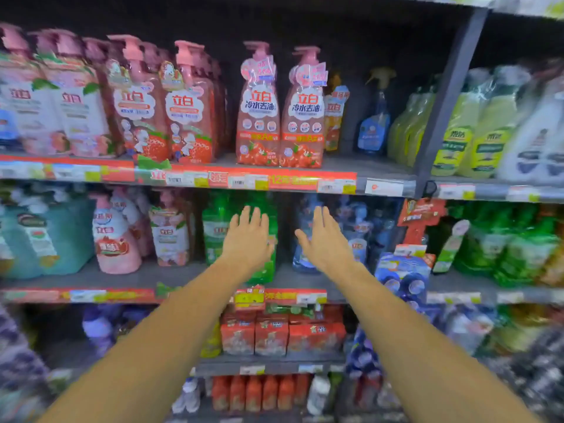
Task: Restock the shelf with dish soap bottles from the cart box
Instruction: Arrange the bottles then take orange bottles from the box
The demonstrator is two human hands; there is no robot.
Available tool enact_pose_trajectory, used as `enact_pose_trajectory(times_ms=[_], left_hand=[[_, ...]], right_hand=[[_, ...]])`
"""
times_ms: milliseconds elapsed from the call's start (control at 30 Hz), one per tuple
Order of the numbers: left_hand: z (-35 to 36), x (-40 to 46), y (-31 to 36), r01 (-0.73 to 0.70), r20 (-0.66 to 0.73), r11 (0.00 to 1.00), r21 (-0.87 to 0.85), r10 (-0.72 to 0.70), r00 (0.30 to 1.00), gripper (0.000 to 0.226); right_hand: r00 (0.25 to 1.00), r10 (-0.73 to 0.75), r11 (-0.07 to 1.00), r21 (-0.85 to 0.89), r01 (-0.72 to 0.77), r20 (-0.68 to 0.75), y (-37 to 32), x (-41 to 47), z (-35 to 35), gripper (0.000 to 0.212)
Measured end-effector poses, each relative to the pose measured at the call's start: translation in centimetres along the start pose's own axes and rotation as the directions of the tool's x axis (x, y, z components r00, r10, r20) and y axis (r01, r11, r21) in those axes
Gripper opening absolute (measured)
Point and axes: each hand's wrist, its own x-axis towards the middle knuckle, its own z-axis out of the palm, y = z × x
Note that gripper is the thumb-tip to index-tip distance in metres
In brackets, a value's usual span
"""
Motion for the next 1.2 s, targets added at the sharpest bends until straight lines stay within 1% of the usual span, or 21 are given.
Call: enact_pose_trajectory(times_ms=[100,200,300,433,500,567,633,767,933,1000,1100,1200], left_hand=[[1.6,-4.8,3.5,-0.037,0.079,0.998,-0.043,0.040,0.996,0.069],[2.5,-8.7,6.6,-0.072,0.105,0.994,-0.085,0.081,0.991,0.069],[2.6,-11.5,10.0,-0.134,0.124,0.984,-0.116,0.149,0.981,0.068],[2.8,-13.7,14.5,-0.208,0.111,0.968,-0.141,0.224,0.968,0.063],[2.8,-14.6,17.4,-0.255,0.129,0.952,-0.167,0.278,0.952,0.062],[2.6,-15.5,20.8,-0.314,0.148,0.931,-0.187,0.343,0.928,0.064],[2.6,-16.4,24.3,-0.366,0.161,0.908,-0.206,0.400,0.902,0.062],[3.0,-17.9,31.5,-0.453,0.181,0.864,-0.220,0.492,0.851,0.060],[3.9,-20.0,41.4,-0.540,0.214,0.804,-0.249,0.589,0.779,0.060],[4.5,-21.0,45.2,-0.553,0.230,0.792,-0.260,0.607,0.761,0.059],[5.5,-22.6,50.1,-0.567,0.269,0.781,-0.263,0.624,0.734,0.061],[6.8,-23.6,53.9,-0.567,0.319,0.788,-0.238,0.615,0.721,0.066]], right_hand=[[0.991,0.015,0.990,-0.144,0.003,0.129,1.7,-5.7,0.7,0.079],[0.977,0.087,0.979,-0.199,-0.048,0.192,3.7,-10.7,1.7,0.084],[0.961,0.137,0.973,-0.216,-0.084,0.241,6.1,-14.7,2.2,0.086],[0.944,0.189,0.969,-0.205,-0.135,0.271,9.1,-19.5,1.3,0.079],[0.923,0.241,0.961,-0.210,-0.183,0.301,11.4,-21.9,0.6,0.075],[0.910,0.286,0.952,-0.199,-0.233,0.301,14.4,-24.5,0.0,0.071],[0.886,0.344,0.936,-0.193,-0.295,0.313,17.4,-27.3,-0.6,0.072],[0.811,0.462,0.887,-0.205,-0.415,0.359,22.7,-32.7,-2.3,0.072],[0.721,0.572,0.820,-0.234,-0.523,0.391,30.8,-39.7,-5.1,0.071],[0.684,0.612,0.788,-0.236,-0.568,0.396,34.2,-42.2,-6.0,0.070],[0.670,0.622,0.778,-0.226,-0.586,0.404,38.9,-45.3,-6.2,0.065],[0.622,0.627,0.764,-0.213,-0.610,0.468,42.3,-47.3,-5.2,0.062]])
